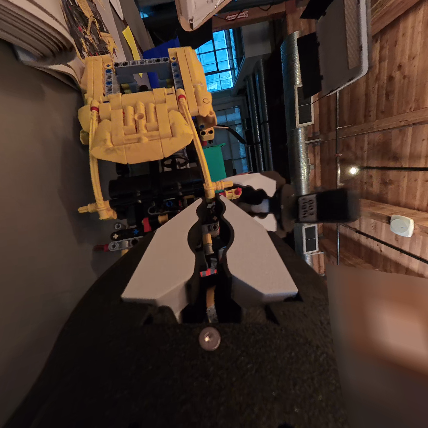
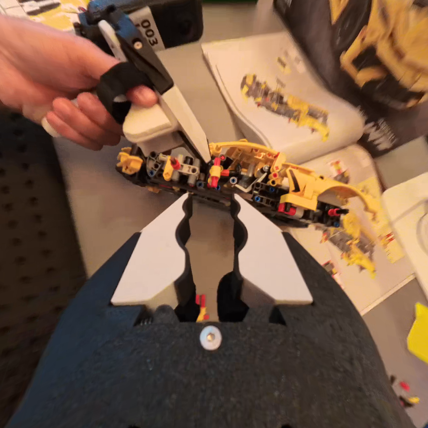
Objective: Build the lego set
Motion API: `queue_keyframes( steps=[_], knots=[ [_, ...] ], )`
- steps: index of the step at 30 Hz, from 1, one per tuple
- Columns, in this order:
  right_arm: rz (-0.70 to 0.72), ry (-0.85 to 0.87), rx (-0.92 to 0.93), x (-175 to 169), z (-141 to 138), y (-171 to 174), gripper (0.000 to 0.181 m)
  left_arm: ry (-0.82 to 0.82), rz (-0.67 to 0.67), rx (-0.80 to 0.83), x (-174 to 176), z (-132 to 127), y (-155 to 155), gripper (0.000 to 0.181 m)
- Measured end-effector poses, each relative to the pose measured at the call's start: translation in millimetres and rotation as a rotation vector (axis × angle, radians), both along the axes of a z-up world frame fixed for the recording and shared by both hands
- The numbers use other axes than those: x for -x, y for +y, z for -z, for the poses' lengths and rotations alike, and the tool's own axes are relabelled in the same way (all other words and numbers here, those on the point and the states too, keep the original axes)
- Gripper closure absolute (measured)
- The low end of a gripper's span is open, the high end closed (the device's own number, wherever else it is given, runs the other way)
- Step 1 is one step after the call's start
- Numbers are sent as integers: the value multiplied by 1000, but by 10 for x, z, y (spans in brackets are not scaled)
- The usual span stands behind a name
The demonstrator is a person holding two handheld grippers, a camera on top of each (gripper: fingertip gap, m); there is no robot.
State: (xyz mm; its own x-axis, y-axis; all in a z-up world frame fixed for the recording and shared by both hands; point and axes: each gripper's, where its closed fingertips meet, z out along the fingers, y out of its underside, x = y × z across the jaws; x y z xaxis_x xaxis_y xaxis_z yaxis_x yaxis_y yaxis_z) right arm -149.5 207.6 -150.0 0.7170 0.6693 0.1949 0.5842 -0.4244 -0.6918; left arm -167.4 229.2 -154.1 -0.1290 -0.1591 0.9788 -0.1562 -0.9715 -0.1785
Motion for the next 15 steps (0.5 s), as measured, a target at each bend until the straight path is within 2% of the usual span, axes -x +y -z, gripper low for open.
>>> queue_keyframes(
  steps=[4, 7, 11, 15],
  knots=[
    [-29, -75, -168, -24, 79, 10, 129, -22, 4, 46, 13, -1, 28, 175],
    [-11, -208, -355, -20, -52, 38, 139, -25, 9, 63, 2, 0, 17, 175],
    [-48, -389, -492, 32, -39, 131, 132, -37, 12, 91, 14, 3, 37, 174],
    [-86, -426, -523, 73, 38, 183, 122, -66, 14, 122, 49, 7, 69, 174]
  ],
)
